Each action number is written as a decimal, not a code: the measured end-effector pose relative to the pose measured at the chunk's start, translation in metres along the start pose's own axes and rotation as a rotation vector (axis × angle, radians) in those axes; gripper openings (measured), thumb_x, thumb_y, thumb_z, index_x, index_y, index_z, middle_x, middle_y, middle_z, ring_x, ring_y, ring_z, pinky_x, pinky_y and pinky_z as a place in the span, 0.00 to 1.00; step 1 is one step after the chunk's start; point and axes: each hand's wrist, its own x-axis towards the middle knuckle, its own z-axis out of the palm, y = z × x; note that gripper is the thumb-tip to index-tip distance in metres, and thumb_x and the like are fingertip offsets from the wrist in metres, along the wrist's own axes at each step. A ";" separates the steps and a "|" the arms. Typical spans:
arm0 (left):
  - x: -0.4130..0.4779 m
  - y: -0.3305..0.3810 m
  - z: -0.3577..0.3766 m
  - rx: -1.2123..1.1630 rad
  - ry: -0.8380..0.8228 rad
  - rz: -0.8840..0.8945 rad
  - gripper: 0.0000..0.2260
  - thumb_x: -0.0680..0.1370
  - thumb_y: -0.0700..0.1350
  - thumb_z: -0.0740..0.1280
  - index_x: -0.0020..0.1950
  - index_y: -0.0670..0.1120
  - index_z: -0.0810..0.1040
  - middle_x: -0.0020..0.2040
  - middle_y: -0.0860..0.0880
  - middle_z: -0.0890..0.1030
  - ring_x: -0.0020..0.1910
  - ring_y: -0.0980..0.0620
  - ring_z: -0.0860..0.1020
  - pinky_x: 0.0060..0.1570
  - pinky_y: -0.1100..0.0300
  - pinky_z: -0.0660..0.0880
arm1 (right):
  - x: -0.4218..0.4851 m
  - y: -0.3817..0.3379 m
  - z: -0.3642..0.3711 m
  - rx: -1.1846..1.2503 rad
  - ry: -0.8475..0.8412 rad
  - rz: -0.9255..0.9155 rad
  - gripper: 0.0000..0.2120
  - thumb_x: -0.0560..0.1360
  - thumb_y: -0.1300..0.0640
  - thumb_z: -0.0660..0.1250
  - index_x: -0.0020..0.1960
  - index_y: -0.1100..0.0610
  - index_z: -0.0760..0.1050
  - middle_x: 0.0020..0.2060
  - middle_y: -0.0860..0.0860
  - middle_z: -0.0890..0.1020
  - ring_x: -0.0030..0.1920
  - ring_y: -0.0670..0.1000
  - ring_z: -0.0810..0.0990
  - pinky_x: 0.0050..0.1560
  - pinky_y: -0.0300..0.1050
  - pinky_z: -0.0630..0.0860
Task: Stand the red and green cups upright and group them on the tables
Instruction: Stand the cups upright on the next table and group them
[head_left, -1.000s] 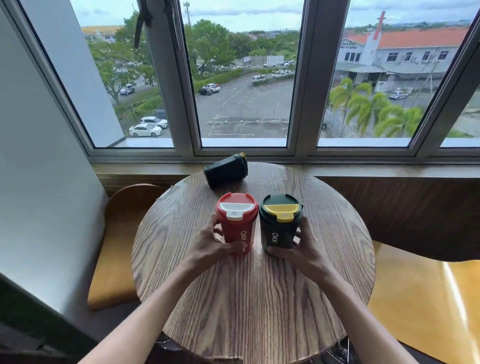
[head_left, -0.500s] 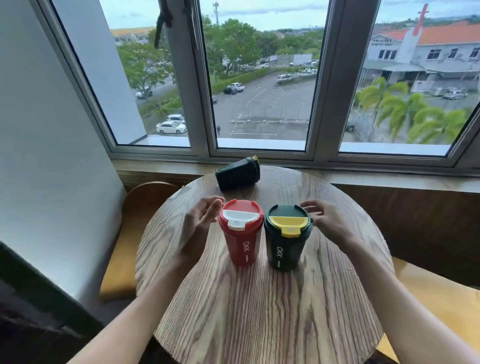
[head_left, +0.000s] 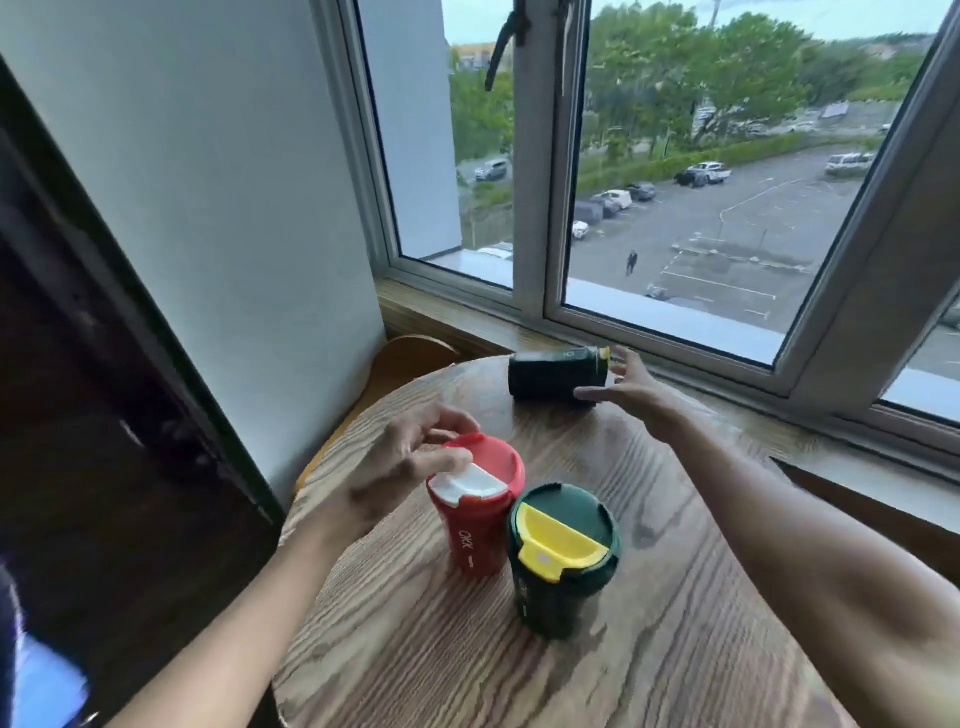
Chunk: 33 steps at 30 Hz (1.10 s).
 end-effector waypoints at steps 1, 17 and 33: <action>-0.002 0.002 0.003 -0.011 0.010 -0.019 0.13 0.67 0.45 0.70 0.51 0.53 0.82 0.50 0.52 0.84 0.52 0.54 0.80 0.50 0.59 0.75 | 0.010 0.005 -0.001 -0.019 -0.032 0.008 0.57 0.54 0.45 0.84 0.75 0.51 0.57 0.71 0.54 0.69 0.70 0.56 0.68 0.72 0.57 0.64; -0.006 0.003 0.008 -0.100 0.021 -0.058 0.19 0.65 0.52 0.71 0.54 0.51 0.81 0.51 0.48 0.84 0.49 0.53 0.81 0.47 0.62 0.74 | 0.001 -0.012 0.000 -0.104 -0.004 -0.310 0.45 0.59 0.59 0.82 0.72 0.52 0.65 0.62 0.56 0.69 0.61 0.55 0.71 0.64 0.48 0.72; -0.005 0.001 0.005 -0.134 -0.011 -0.061 0.17 0.66 0.51 0.71 0.54 0.52 0.81 0.49 0.53 0.83 0.50 0.54 0.81 0.47 0.61 0.76 | -0.038 -0.064 0.014 -0.757 -0.232 -0.408 0.52 0.62 0.51 0.80 0.77 0.42 0.53 0.74 0.50 0.55 0.73 0.58 0.55 0.73 0.58 0.60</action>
